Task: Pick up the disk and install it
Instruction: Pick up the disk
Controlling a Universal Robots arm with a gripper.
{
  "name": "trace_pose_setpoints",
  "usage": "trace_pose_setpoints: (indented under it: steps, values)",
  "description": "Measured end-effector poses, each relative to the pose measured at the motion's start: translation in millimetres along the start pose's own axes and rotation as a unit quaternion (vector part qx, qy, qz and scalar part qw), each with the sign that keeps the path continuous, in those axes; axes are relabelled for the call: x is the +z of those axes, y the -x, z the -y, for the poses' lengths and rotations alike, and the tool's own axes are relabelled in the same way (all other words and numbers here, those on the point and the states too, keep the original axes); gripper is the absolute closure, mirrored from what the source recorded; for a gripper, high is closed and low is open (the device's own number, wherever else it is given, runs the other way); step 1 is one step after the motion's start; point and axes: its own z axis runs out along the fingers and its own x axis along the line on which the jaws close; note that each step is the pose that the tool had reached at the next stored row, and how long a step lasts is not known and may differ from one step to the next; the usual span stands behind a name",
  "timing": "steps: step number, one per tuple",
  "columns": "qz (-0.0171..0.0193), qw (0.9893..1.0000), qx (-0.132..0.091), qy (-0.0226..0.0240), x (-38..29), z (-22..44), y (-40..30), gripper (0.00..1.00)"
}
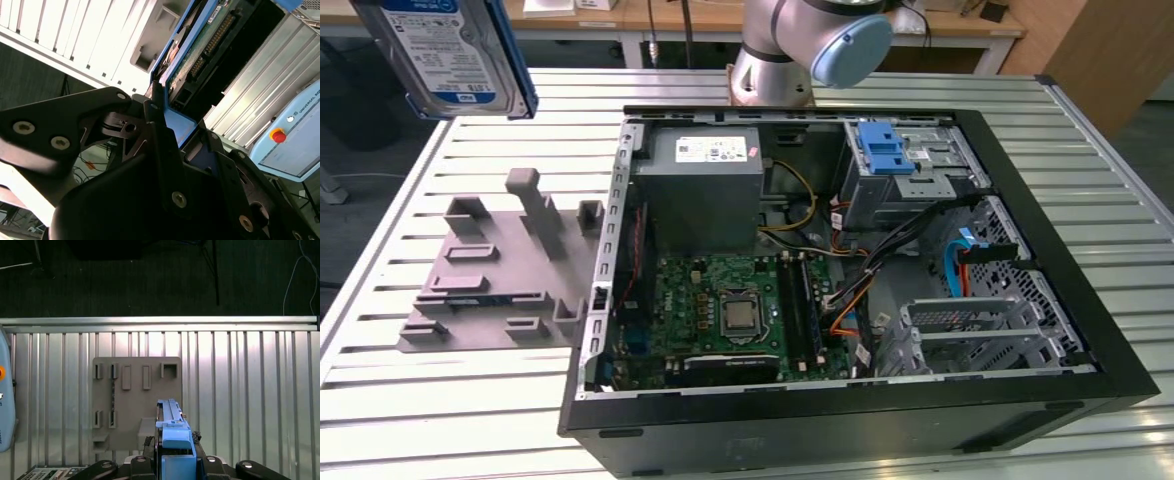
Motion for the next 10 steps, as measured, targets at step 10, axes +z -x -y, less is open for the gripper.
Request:
trace_pose_setpoints:
  steps: [10]
  values:
    - [0.0000, 1.0000, 0.000, 0.0000, -0.1, 3.9, -1.2, 0.64]
